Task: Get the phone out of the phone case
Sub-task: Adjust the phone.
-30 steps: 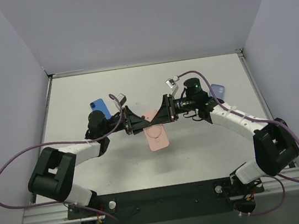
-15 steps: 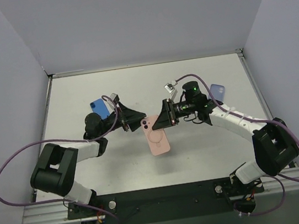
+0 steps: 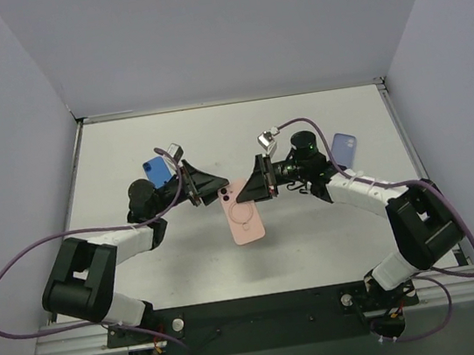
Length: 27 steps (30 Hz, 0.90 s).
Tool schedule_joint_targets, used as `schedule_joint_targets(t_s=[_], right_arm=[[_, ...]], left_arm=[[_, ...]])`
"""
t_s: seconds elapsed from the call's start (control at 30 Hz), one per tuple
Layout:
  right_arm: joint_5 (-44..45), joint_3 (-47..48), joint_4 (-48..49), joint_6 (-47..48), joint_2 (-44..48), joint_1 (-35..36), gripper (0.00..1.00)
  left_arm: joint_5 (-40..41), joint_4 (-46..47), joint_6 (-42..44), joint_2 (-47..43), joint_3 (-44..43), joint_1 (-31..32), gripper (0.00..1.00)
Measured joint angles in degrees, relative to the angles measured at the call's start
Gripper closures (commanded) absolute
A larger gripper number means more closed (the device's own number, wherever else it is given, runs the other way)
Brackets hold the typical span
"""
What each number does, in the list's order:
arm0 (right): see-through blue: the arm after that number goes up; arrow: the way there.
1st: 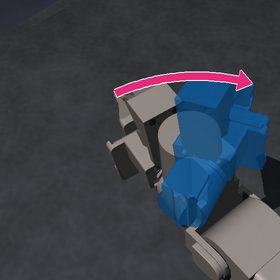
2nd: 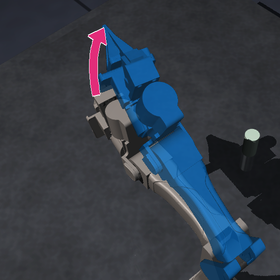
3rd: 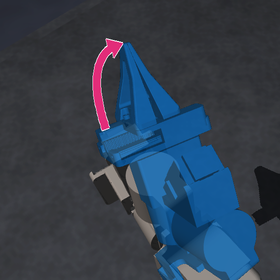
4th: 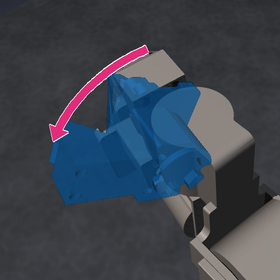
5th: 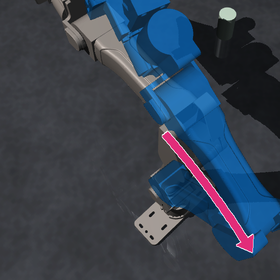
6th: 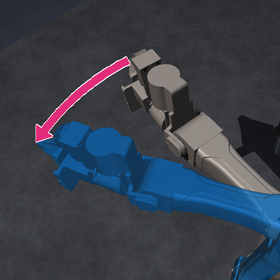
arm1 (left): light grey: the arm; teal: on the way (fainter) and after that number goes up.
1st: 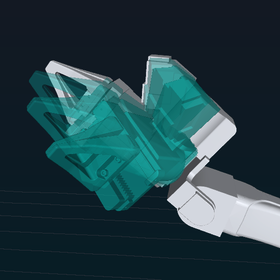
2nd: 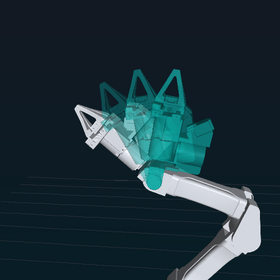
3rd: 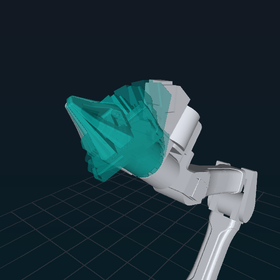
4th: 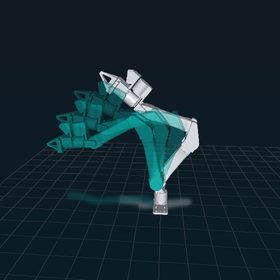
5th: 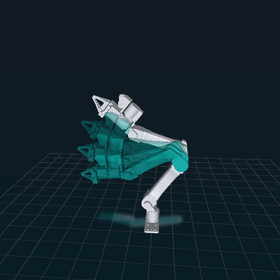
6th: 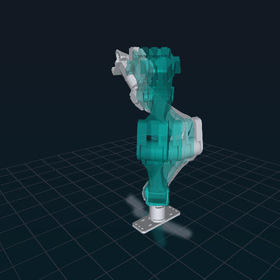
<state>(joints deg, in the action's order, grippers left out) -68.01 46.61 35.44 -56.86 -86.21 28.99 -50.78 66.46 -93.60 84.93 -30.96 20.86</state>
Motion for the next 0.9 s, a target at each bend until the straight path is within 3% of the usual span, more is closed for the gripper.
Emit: schedule_joint_targets(t_s=[0.33,0.37,0.47,0.63,0.73,0.77,0.9], right_arm=[[-1.8,-2.2,15.5,-12.4,-3.2,0.4,1.00],[-1.8,-2.3,16.2,-12.8,-3.4,0.4,1.00],[-1.7,-2.4,17.4,-14.0,-3.8,0.3,1.00],[-1.5,-2.4,15.5,-12.6,-4.0,0.3,1.00],[-0.3,-0.8,7.2,-7.8,-3.1,0.4,0.65],[1.0,0.4,2.2,-5.7,-2.5,0.4,0.46],[9.7,4.7,-16.0,4.5,0.1,1.2,0.31]], left_arm=[[0.4,-1.6,2.0,-0.9,0.0,-0.2,0.67],[0.6,-1.7,2.2,-0.9,0.0,-0.2,0.82],[0.9,-2.9,2.9,-0.9,0.0,-0.2,1.00],[1.1,-4.8,4.1,-1.5,0.0,-0.1,1.00],[1.3,-7.1,5.4,-1.7,0.0,-0.1,1.00],[1.7,-8.1,6.0,-2.1,0.0,0.0,1.00],[3.1,-16.0,10.3,-6.5,-0.4,0.6,1.00]])
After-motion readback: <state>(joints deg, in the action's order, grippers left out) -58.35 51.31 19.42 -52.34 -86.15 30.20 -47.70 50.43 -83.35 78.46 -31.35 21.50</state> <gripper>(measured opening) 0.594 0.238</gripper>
